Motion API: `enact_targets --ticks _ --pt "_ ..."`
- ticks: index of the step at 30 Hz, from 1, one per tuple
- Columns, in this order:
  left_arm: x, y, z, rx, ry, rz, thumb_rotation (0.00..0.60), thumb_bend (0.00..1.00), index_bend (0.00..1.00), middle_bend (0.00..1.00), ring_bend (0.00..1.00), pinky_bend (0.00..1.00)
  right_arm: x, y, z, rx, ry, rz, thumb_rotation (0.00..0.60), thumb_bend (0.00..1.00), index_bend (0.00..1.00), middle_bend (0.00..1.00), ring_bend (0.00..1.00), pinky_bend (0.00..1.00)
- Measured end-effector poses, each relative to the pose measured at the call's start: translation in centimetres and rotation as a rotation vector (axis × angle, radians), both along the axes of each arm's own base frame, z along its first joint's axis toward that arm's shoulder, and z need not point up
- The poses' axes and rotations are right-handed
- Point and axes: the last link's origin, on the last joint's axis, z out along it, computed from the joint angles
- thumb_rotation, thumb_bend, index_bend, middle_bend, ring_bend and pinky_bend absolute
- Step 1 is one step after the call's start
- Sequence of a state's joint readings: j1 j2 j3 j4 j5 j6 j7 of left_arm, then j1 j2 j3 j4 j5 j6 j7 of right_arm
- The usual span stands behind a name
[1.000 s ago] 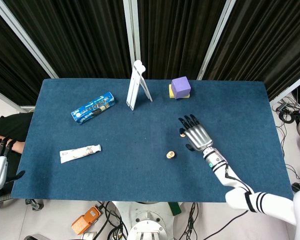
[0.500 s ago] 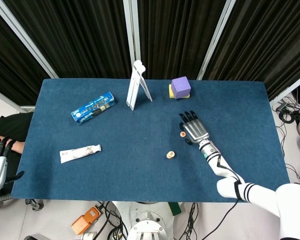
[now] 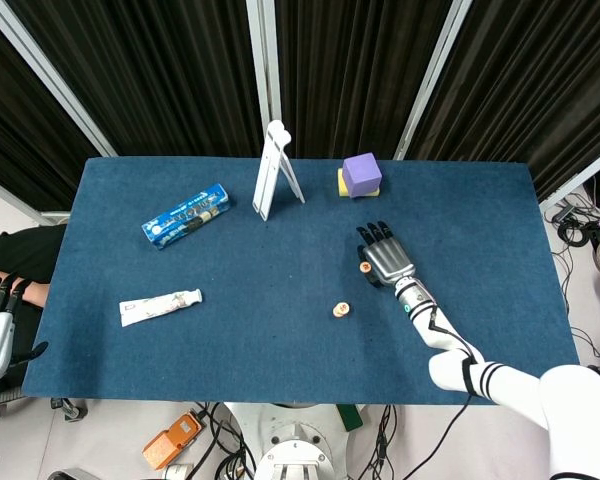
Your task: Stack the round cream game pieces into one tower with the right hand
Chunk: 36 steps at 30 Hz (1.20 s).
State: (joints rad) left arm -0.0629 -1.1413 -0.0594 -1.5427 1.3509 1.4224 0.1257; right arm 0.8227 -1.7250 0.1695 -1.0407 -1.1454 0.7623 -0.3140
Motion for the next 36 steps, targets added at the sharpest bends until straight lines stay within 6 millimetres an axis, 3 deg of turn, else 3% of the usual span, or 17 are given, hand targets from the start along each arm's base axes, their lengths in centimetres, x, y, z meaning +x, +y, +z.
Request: enact_targets --ticks 7,13,24,36 --pt "0.0 0.0 0.0 0.002 0.0 0.0 0.6 0.03 0.1 0.03 0.01 0.0 0.0 0.1 0.3 -0.002 -0.014 0.004 0.6 0.51 0.54 0.13 0.0 0.03" --pt "-0.1 0.0 0.1 0.005 -0.002 0.002 0.6 0.03 0.1 0.03 0.01 0.0 0.9 1.2 1.8 0.0 -0.057 0.056 0.6 0.51 0.54 0.14 0.0 0.03" --pt "-0.1 -0.1 0.0 0.007 -0.008 -0.004 0.6 0.03 0.1 0.03 0.01 0.0 3.3 7.0 4.8 0.086 -0.099 0.243 0.6 0.51 0.54 0.14 0.0 0.03" --pt "-0.2 -0.3 0.0 0.008 -0.01 -0.002 0.6 0.03 0.1 0.03 0.01 0.0 3.6 7.9 3.5 0.109 -0.038 0.284 0.6 0.51 0.52 0.14 0.0 0.03"
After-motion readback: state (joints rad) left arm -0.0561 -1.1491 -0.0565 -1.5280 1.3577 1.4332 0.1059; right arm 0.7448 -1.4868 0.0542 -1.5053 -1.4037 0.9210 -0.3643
